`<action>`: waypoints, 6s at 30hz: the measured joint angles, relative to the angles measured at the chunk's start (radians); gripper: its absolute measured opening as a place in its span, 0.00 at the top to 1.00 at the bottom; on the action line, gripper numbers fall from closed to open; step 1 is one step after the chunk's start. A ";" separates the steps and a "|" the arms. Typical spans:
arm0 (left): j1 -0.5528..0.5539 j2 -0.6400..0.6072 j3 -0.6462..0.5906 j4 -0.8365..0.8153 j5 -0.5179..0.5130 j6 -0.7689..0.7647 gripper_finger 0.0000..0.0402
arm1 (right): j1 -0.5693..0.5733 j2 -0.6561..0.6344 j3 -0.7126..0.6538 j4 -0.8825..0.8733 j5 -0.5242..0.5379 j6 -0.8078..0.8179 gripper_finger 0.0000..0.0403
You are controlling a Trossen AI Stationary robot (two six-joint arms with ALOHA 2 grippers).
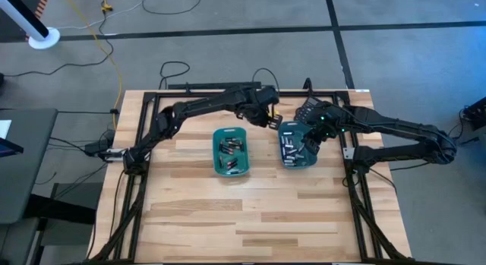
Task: Sort batteries
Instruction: Put the black battery into the blue bin
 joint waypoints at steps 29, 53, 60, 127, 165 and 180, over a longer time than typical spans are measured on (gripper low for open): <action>-0.039 0.000 0.000 0.039 0.000 -0.032 1.00 | 0.000 0.000 0.000 -0.005 -0.002 0.008 0.70; 0.123 0.024 -0.017 0.021 -0.126 -0.085 1.00 | 0.000 0.000 0.000 -0.005 -0.002 -0.009 0.70; 0.161 0.097 -0.020 0.006 -0.113 -0.072 1.00 | -0.001 0.000 0.000 -0.005 -0.002 -0.003 0.70; 0.190 0.176 -0.023 0.000 -0.018 -0.067 1.00 | -0.013 0.002 0.001 -0.007 -0.003 0.015 0.70; 0.126 0.208 0.021 -0.018 -0.068 -0.033 1.00 | -0.016 0.002 0.000 -0.001 -0.002 -0.010 0.70; -0.096 0.203 0.035 0.001 -0.069 0.067 1.00 | -0.016 0.002 0.000 0.009 -0.002 -0.009 0.70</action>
